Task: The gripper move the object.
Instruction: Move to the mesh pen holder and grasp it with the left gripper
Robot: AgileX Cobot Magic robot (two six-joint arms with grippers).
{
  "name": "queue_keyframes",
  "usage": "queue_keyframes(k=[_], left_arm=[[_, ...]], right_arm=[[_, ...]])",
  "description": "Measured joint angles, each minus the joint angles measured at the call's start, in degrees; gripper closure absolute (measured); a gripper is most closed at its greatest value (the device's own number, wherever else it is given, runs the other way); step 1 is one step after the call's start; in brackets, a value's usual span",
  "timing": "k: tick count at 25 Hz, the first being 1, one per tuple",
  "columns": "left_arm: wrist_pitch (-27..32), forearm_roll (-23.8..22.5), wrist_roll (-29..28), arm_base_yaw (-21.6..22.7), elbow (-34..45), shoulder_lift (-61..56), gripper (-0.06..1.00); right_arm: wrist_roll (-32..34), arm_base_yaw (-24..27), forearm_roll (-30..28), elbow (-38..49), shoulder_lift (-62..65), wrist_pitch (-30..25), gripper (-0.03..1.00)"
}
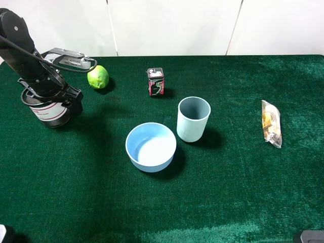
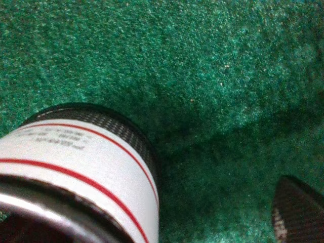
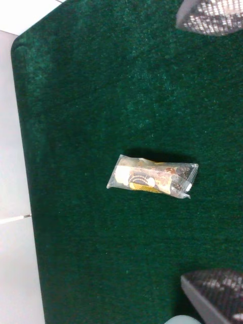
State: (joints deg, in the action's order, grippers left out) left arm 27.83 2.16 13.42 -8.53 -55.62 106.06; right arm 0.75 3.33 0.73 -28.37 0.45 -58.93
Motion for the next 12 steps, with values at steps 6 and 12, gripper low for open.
queue_keyframes(k=[6,12], left_arm=[[0.00,0.00,0.00,0.00,0.00,0.00,0.46],[0.00,0.00,0.00,0.00,0.00,0.00,0.71]], right_arm=[[0.00,0.00,0.00,0.00,0.00,0.00,0.28],[0.00,0.00,0.00,0.00,0.00,0.00,0.28]])
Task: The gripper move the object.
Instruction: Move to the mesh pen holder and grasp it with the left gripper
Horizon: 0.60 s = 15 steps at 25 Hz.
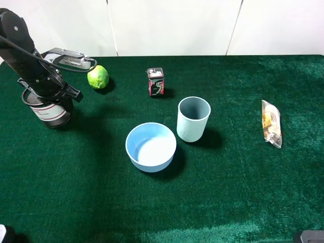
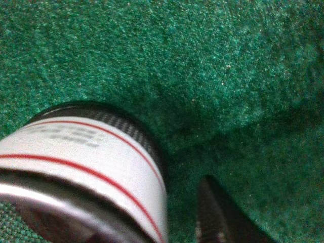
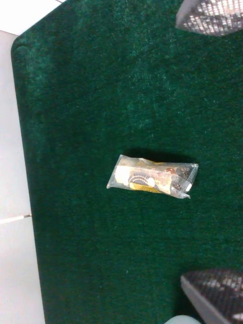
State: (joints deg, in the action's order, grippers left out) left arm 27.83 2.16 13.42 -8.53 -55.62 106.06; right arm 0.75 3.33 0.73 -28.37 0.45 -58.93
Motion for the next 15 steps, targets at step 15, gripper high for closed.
queue_keyframes(k=[15], left_arm=[[0.00,-0.40,0.00,0.00,-0.05,-0.09,0.83]], right_arm=[[0.00,0.00,0.00,0.00,0.00,0.00,0.28]])
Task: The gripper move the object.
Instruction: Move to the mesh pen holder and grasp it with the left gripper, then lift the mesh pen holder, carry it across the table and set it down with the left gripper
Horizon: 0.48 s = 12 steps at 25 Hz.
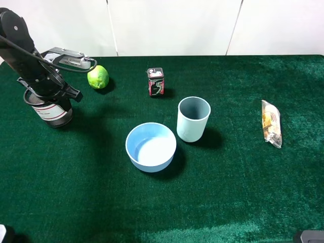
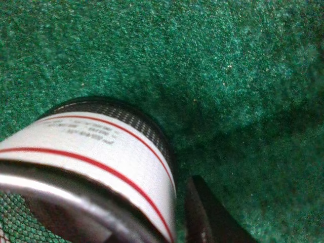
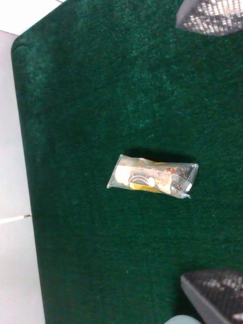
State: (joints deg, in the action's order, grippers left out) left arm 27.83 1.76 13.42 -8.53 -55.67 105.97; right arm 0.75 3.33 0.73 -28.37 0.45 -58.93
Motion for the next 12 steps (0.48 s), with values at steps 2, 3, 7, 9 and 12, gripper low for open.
queue_keyframes(k=[2,3,7,9,12], left_arm=[[0.00,0.00,0.00,0.00,0.00,-0.11,0.83],[0.05,0.00,-0.06,0.00,0.00,-0.20,0.83],[0.97,0.05,-1.29,0.06,0.00,-1.45,0.83],[2.61,0.05,-1.57,0.06,-0.66,-2.23,0.83],[6.35,0.00,-1.88,0.06,-2.47,-2.68,0.83]], right_arm=[[0.00,0.00,0.00,0.00,0.00,0.00,0.28],[0.00,0.00,0.00,0.00,0.00,0.00,0.28],[0.00,0.00,0.00,0.00,0.00,0.00,0.28],[0.00,0.00,0.00,0.00,0.00,0.00,0.28],[0.00,0.00,0.00,0.00,0.00,0.00,0.28]])
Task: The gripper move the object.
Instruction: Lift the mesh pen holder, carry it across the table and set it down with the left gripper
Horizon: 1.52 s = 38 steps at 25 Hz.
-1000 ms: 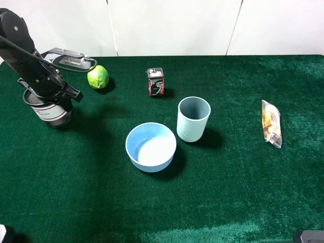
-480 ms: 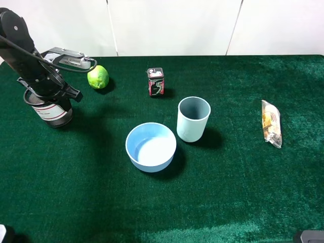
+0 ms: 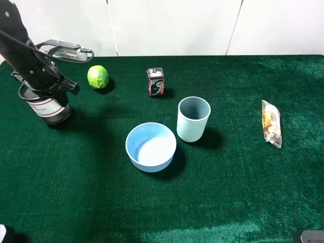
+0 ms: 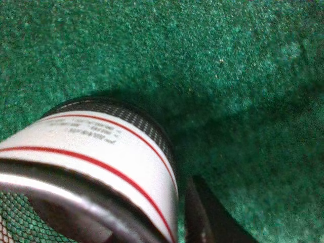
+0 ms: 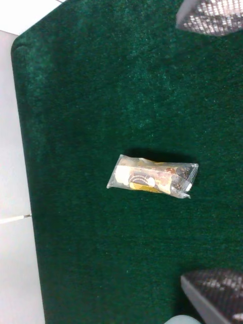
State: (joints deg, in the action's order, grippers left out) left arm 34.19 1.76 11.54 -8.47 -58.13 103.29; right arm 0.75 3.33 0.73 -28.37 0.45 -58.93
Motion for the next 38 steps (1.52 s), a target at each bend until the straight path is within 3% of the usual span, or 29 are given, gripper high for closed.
queue_keyframes(k=[11,17,38], left_arm=[[15.11,-0.29,-2.80,0.00,-10.47,-0.25,0.83],[21.69,-6.07,-7.84,-3.17,-17.41,-0.25,0.83],[29.87,-8.53,-14.03,-12.51,-35.53,3.77,0.83]], right_arm=[[0.00,0.00,0.00,0.00,0.00,0.00,0.28],[0.00,0.00,0.00,0.00,0.00,0.00,0.28],[0.00,0.00,0.00,0.00,0.00,0.00,0.28]])
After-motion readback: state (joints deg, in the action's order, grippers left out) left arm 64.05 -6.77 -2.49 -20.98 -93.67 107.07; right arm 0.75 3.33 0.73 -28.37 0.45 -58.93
